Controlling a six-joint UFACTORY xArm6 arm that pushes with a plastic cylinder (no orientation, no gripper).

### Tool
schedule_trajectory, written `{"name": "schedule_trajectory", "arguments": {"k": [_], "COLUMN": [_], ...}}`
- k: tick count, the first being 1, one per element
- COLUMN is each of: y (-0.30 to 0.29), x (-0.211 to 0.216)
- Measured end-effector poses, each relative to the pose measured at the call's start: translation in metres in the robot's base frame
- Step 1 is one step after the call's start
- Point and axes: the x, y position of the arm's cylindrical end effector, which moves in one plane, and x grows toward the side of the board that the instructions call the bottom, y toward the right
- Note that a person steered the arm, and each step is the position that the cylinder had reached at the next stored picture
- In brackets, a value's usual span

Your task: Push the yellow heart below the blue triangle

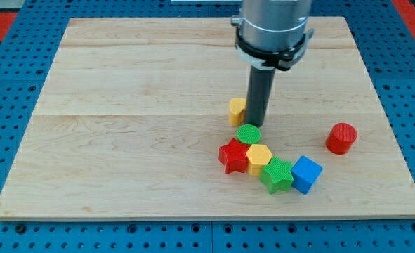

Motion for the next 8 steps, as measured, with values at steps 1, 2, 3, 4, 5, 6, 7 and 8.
{"name": "schedule_trajectory", "arguments": {"k": [1, 2, 3, 4, 5, 6, 7, 8], "y": [-0.023, -0.044, -0.058, -0.058, -0.056, -0.054, -0.054, -0.045], "x": [0.000, 0.000, 0.000, 0.000, -0.003, -0.005, -0.016, -0.021]}}
